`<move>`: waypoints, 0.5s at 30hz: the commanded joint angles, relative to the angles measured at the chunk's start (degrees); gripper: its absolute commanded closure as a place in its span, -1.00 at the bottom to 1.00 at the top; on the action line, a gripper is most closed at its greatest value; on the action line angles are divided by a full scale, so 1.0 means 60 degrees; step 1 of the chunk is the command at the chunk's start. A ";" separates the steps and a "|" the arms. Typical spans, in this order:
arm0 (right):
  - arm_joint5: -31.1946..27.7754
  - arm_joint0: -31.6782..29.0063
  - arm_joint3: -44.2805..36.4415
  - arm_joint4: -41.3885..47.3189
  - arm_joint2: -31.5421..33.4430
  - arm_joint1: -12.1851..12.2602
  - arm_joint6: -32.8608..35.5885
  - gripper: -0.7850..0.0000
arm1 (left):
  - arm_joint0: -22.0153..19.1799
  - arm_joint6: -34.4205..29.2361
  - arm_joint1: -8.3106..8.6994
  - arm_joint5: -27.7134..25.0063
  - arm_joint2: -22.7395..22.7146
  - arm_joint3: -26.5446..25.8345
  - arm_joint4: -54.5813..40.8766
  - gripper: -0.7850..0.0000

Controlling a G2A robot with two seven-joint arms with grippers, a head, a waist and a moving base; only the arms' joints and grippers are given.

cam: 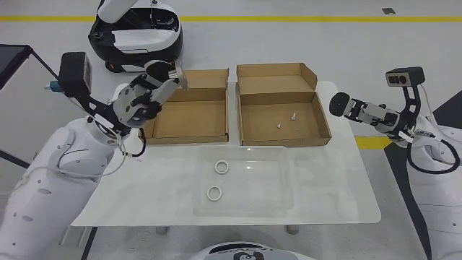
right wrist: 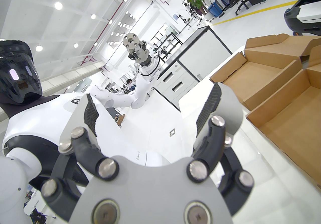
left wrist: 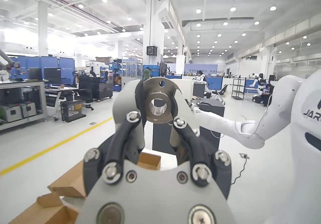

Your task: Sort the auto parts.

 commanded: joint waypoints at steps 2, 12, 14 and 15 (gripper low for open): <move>0.0000 0.0000 0.0000 -0.0001 0.0000 0.0000 0.0000 -1.00 | -0.0779 -0.0547 -0.0109 0.0380 0.0383 0.0289 0.0207 1.00; 0.0000 0.0000 0.0000 -0.0001 0.0000 0.0000 0.0000 -1.00 | -0.3024 -0.1732 -0.0555 0.1509 0.1613 0.1692 0.1686 1.00; 0.0000 0.0000 0.0000 -0.0001 0.0000 0.0000 0.0000 -1.00 | -0.3228 -0.1941 -0.0610 0.1608 0.1769 0.2025 0.2203 1.00; 0.0000 0.0000 0.0000 -0.0001 0.0000 0.0000 0.0000 -1.00 | -0.3315 -0.2068 -0.0630 0.1615 0.1840 0.2162 0.2539 1.00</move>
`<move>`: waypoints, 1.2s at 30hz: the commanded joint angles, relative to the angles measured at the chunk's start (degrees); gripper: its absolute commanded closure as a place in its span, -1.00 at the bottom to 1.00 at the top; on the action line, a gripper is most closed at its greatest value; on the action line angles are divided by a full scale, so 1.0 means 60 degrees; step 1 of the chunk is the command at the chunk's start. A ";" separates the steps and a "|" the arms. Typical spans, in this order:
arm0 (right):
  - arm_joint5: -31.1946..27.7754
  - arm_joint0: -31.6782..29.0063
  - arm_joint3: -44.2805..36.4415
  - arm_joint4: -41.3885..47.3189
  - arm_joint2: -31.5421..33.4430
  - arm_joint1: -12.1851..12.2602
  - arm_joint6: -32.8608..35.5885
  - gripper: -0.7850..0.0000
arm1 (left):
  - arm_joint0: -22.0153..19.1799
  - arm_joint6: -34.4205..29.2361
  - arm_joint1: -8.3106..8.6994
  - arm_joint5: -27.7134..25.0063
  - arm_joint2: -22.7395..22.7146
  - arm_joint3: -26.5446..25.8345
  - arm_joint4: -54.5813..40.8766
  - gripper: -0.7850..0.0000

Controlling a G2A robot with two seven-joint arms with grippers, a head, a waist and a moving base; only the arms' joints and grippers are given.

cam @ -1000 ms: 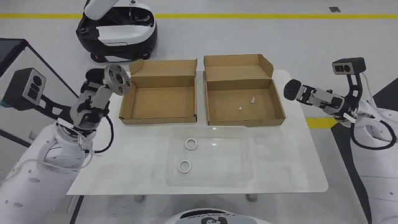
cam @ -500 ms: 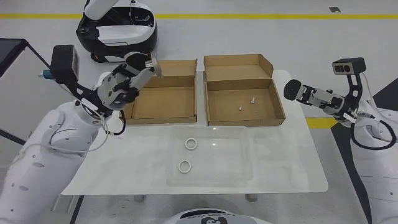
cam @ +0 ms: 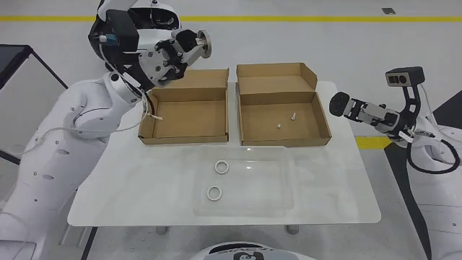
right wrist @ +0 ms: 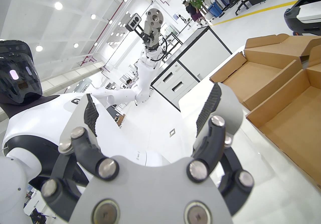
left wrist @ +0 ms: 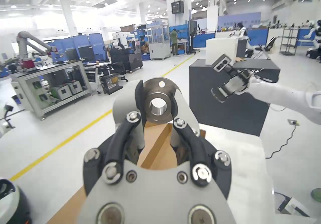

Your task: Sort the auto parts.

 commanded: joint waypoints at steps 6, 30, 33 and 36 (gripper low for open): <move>0.0000 0.0000 0.0000 -0.0001 0.0000 0.0000 0.0000 -1.00 | -0.0229 -0.0879 -0.0119 0.0108 0.0499 0.0941 0.1676 1.00; 0.0000 0.0000 0.0000 -0.0001 0.0000 0.0000 0.0000 -1.00 | -0.2490 -0.3284 -0.1577 0.0554 0.3867 0.4522 0.2758 1.00; 0.0000 0.0000 0.0000 -0.0001 0.0000 0.0000 0.0000 -1.00 | -0.2708 -0.3309 -0.1780 0.0538 0.4191 0.5073 0.2955 1.00; 0.0000 0.0000 0.0000 -0.0001 0.0000 0.0000 0.0000 -1.00 | -0.2807 -0.3337 -0.1957 0.0528 0.4455 0.5522 0.3060 1.00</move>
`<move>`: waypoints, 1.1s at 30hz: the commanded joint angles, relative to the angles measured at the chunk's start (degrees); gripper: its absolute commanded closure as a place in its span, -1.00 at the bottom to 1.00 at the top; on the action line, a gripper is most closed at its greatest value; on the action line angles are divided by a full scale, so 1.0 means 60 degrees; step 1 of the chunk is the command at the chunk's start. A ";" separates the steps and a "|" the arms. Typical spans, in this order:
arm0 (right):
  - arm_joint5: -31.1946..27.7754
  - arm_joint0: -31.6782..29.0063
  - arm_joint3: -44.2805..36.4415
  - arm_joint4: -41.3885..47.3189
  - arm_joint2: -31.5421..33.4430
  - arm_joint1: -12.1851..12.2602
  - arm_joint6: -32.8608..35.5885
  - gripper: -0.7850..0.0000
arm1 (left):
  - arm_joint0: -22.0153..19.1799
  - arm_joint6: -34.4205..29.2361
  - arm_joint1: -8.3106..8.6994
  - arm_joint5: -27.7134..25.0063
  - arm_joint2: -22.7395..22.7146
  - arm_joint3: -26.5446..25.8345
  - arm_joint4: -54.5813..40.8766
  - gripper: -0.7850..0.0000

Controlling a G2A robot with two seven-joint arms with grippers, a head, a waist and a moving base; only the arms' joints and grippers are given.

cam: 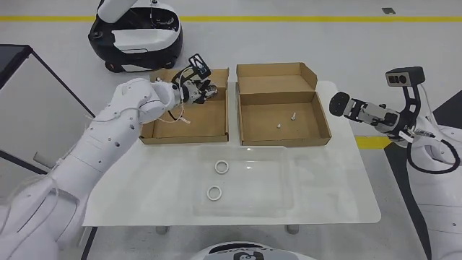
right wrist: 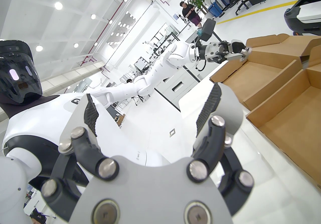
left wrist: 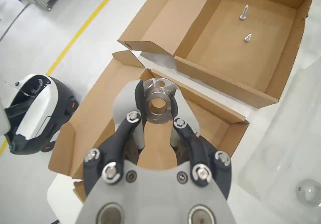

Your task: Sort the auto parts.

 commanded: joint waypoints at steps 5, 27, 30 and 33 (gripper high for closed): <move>0.0000 0.0000 0.0000 -0.0001 0.0000 0.0000 0.0000 -1.00 | -0.0077 -0.0052 -0.0310 0.0040 0.0474 0.0842 0.0356 1.00; 0.0000 0.0000 0.0000 -0.0001 0.0000 0.0000 0.0000 -1.00 | -0.0309 0.0106 -0.1515 -0.0128 0.1721 0.3202 0.1314 1.00; 0.0000 0.0000 0.0000 -0.0001 0.0000 0.0000 0.0000 -1.00 | -0.0351 0.0162 -0.1622 -0.0149 0.1740 0.3395 0.1372 1.00; 0.0000 0.0000 0.0000 -0.0001 0.0000 0.0000 0.0000 -1.00 | -0.0360 0.0197 -0.1707 -0.0146 0.1757 0.3534 0.1478 0.61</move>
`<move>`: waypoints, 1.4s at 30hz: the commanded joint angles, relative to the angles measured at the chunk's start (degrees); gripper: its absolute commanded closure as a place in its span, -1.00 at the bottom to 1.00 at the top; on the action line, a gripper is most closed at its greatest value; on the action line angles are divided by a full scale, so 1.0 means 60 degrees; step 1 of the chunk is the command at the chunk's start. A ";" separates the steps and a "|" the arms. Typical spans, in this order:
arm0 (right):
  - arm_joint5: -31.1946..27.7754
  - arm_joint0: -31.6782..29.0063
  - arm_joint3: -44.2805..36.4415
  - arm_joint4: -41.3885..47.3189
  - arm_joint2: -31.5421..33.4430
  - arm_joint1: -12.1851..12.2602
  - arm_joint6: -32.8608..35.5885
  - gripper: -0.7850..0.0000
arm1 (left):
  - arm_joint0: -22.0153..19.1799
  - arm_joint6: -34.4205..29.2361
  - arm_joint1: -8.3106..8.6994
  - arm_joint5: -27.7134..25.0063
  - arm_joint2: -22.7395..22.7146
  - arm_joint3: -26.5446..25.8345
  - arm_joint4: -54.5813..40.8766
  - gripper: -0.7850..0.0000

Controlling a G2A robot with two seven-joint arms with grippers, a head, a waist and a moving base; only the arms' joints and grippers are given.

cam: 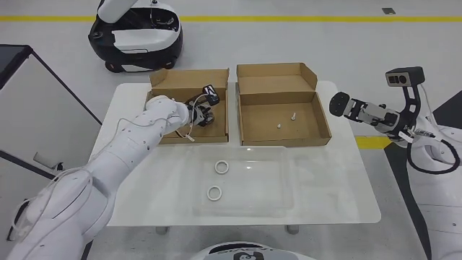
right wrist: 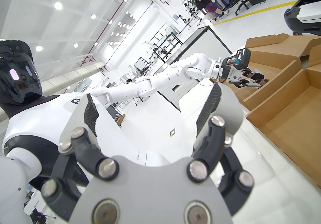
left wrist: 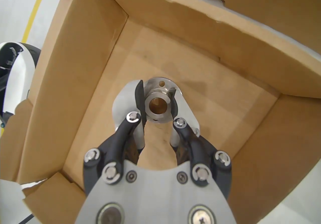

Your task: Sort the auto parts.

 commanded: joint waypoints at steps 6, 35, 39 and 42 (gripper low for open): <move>0.0000 0.0000 0.0000 -0.0001 0.0000 0.0000 0.0000 -1.00 | 0.0002 0.0045 -0.0148 0.0101 -0.0042 0.0186 0.0178 -1.00; 0.0000 0.0000 0.0000 -0.0001 0.0000 0.0000 0.0000 -1.00 | 0.0842 -0.1104 0.0778 -0.0112 -0.2180 -0.3165 0.0773 -1.00; 0.0000 0.0000 0.0000 -0.0001 0.0000 0.0000 0.0000 -1.00 | 0.0842 -0.1104 0.0778 -0.0112 -0.2180 -0.3165 0.0773 -1.00; 0.0000 0.0000 0.0000 -0.0001 0.0000 0.0000 0.0000 -1.00 | 0.0842 -0.1104 0.0778 -0.0112 -0.2180 -0.3165 0.0773 -1.00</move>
